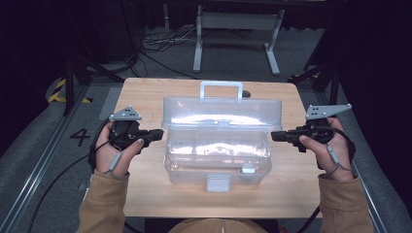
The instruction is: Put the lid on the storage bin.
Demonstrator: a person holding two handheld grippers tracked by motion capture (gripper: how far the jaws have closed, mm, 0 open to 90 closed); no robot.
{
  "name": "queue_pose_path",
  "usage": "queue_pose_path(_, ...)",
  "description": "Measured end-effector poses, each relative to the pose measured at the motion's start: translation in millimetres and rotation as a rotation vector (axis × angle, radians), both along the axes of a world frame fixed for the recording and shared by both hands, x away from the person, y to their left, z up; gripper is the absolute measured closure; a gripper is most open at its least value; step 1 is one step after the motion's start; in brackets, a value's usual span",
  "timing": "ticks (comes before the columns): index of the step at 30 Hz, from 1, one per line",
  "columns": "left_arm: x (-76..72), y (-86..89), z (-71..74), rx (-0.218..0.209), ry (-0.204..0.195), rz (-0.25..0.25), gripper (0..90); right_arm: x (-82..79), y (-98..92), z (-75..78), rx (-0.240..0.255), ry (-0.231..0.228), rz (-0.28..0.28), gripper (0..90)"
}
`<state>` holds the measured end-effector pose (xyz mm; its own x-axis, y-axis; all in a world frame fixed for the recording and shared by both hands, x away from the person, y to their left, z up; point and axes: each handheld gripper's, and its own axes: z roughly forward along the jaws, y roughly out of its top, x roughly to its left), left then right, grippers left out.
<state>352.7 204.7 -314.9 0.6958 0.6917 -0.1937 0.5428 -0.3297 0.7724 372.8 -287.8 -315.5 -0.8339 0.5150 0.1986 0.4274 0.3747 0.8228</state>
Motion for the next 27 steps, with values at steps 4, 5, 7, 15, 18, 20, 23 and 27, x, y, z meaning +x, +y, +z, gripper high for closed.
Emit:
queue_pose_path(4, 2.0, 4.7, -0.9, -0.004, 0.001, 0.021, 85.1, -1.0, 0.3, -0.3, -0.015, 0.005, 0.005, 90.0)
queue_pose_path(5, 2.7, 6.0, -1.0, 0.000, 0.000, 0.022, 84.4, -1.2, 0.7, -0.5, -0.019, 0.008, 0.008, 90.0)
queue_pose_path(7, 3.6, 7.9, -1.5, -0.005, 0.001, 0.033, 83.8, -1.6, 1.2, -0.8, -0.028, 0.010, 0.009, 90.0)
queue_pose_path(15, 6.9, 12.1, -3.5, -0.001, 0.007, 0.054, 82.5, -2.6, 2.1, -2.4, -0.052, 0.032, 0.025, 90.0)
queue_pose_path(18, 7.7, 13.0, -4.2, 0.006, 0.007, 0.058, 82.5, -3.2, 2.8, -2.7, -0.069, 0.043, 0.034, 90.0)
queue_pose_path(20, 7.7, 13.5, -4.5, 0.005, 0.011, 0.062, 82.4, -3.4, 3.3, -3.0, -0.078, 0.050, 0.039, 90.0)
queue_pose_path(23, 8.0, 14.2, -4.7, 0.005, 0.010, 0.064, 82.4, -3.4, 3.6, -3.6, -0.088, 0.056, 0.045, 90.0)
queue_pose_path(27, 8.3, 14.9, -4.9, 0.006, 0.011, 0.067, 82.3, -3.6, 4.8, -4.6, -0.104, 0.069, 0.048, 90.0)
